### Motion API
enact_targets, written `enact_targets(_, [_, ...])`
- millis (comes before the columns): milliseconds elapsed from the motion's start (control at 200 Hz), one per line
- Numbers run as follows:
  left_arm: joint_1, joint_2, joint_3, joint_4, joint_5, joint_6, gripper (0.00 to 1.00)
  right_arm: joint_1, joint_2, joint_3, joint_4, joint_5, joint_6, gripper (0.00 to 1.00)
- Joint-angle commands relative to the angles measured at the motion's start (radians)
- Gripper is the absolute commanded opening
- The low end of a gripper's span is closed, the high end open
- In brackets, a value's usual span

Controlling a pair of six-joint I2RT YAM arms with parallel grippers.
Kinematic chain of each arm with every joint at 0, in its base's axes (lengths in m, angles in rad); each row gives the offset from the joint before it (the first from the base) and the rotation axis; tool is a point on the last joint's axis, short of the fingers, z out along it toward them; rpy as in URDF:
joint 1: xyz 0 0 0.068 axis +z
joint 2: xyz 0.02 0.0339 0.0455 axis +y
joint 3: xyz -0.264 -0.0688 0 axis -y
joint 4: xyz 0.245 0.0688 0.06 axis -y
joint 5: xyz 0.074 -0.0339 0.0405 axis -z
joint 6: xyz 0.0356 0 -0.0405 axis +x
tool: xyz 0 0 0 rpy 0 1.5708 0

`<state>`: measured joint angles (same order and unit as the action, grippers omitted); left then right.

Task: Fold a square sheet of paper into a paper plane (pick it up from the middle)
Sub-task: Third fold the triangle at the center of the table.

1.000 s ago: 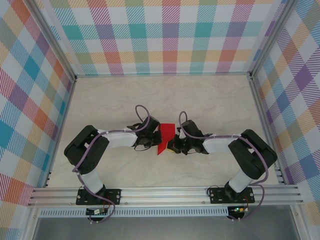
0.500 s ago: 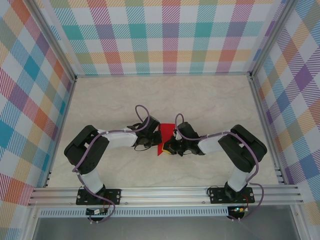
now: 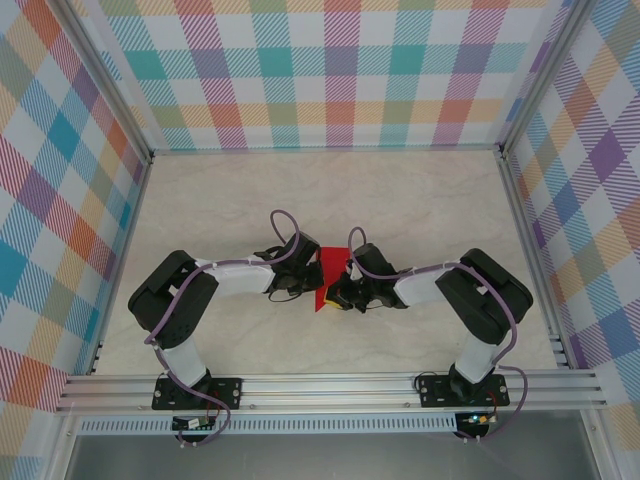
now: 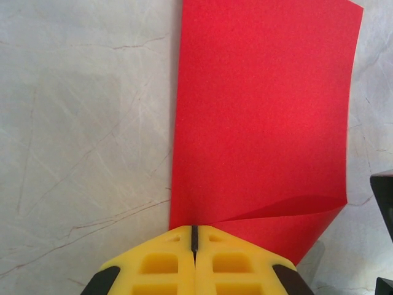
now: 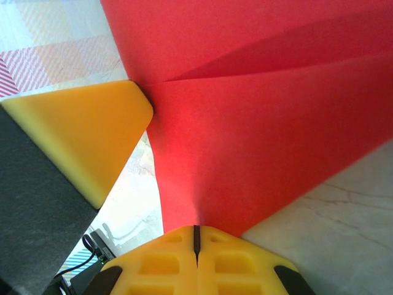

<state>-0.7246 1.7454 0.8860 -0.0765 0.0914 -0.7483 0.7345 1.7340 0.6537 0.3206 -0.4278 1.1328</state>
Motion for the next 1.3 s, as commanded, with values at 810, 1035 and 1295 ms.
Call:
enact_targets(810, [-0.003, 0.054, -0.085, -0.112, -0.055, -0.026, 0.04, 0.089, 0.007, -0.001, 0.074, 0.011, 0.001, 0.03])
enact_targets(1035, [-0.002, 0.057, -0.087, -0.108, -0.054, -0.031, 0.04, 0.101, 0.026, 0.006, 0.057, 0.006, 0.007, 0.03])
enact_targets(1295, [-0.002, 0.054, -0.085, -0.108, -0.052, -0.032, 0.04, 0.102, 0.048, 0.034, -0.018, 0.028, 0.012, 0.02])
